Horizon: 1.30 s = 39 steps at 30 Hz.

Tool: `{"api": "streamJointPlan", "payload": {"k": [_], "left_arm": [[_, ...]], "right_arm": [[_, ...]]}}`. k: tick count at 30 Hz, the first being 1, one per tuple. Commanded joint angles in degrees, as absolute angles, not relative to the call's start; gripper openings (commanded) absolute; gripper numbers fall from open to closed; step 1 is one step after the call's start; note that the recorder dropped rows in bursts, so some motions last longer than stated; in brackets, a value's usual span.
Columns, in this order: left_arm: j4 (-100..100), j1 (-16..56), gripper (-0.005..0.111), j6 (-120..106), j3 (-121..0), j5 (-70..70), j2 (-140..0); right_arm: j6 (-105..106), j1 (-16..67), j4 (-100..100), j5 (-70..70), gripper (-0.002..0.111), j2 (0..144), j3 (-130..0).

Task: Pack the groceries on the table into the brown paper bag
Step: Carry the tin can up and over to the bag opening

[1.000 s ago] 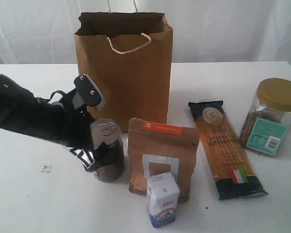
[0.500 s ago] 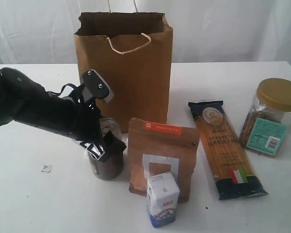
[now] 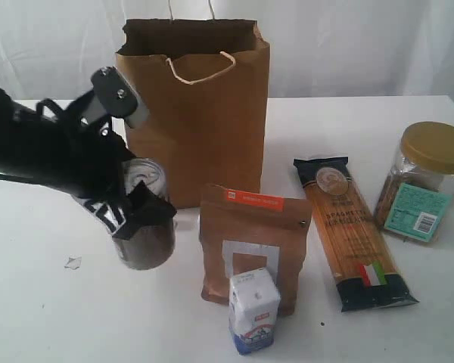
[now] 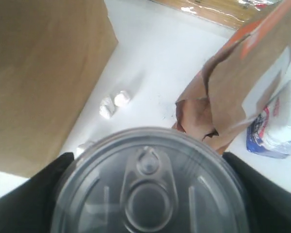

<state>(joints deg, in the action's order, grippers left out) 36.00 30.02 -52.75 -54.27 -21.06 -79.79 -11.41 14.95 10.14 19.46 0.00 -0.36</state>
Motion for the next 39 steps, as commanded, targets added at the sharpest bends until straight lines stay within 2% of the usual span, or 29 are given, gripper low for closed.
{"api": "streamJointPlan", "payload": {"k": [1,7,16,20,26,27,31,37,39], "left_arm": [[23.76,29.84,0.0,-38.95,-54.32,-28.17,-70.21],[-0.51,29.84,0.0,-16.92,-54.32,-30.12,-55.09],[-24.82,29.84,0.0,17.91,-54.32,-14.55,-46.61],[-28.63,25.98,0.0,29.54,-54.32,-4.52,-48.53],[-25.56,14.6,0.0,43.11,-54.32,9.22,-52.54],[-25.3,11.53,0.0,49.23,-54.32,15.89,-55.32],[-25.59,8.65,0.0,58.51,-54.8,28.48,-62.21],[-35.13,8.05,0.0,69.91,-60.83,36.64,-72.31],[-39.9,8.05,0.0,74.41,-66.99,37.61,-76.76]], "right_arm": [[-11.38,14.94,10.19,19.23,0.0,0.0,0.0],[-11.38,14.94,10.19,19.23,0.0,0.0,0.0],[-11.38,14.94,10.19,19.23,0.0,0.0,0.0],[-11.38,14.94,10.19,19.23,0.0,0.0,0.0],[-11.38,14.94,10.19,19.23,0.0,0.0,0.0],[-11.38,14.94,10.19,19.23,0.0,0.0,0.0],[-11.38,14.94,10.19,19.23,0.0,0.0,0.0],[-11.38,14.94,10.19,19.23,0.0,0.0,0.0],[-11.38,14.94,10.19,19.23,0.0,0.0,0.0]]}}
